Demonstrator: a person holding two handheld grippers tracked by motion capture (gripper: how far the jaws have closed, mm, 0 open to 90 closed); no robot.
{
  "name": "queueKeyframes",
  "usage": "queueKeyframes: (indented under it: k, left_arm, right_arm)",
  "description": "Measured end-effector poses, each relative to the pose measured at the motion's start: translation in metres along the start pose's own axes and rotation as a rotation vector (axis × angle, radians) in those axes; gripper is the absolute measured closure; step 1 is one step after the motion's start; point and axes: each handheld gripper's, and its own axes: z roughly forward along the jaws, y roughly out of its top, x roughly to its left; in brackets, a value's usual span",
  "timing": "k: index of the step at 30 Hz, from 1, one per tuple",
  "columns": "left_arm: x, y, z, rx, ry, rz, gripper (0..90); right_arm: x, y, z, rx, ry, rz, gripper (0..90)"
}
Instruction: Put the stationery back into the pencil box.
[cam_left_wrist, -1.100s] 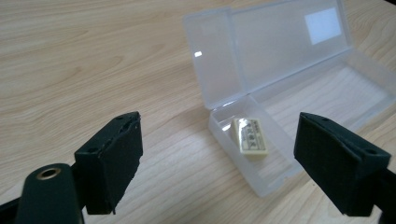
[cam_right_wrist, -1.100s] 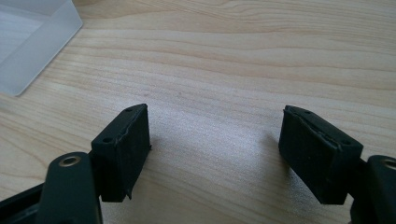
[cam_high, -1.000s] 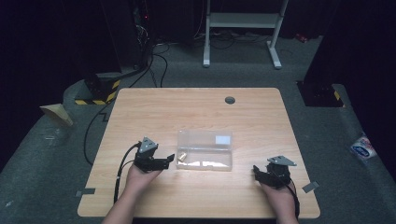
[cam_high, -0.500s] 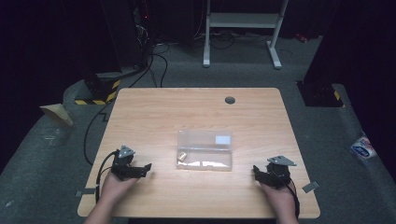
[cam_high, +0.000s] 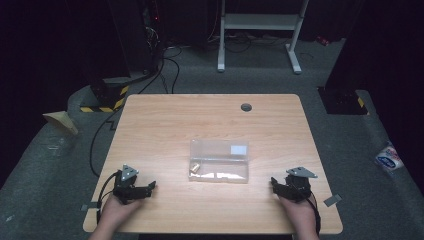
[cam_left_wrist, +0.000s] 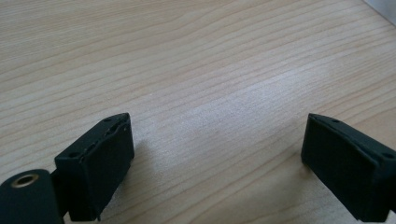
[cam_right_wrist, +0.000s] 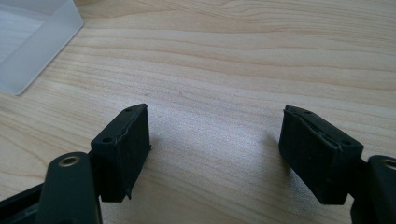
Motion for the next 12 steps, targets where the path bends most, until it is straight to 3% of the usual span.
queueKeyframes:
  k: [12]
  left_arm:
    - [0.0011,0.0019,0.0016,-0.002,0.013,-0.007,11.4]
  right_arm:
    - [0.0012,-0.0004,-0.0004,0.0,-0.011,0.013,24.7]
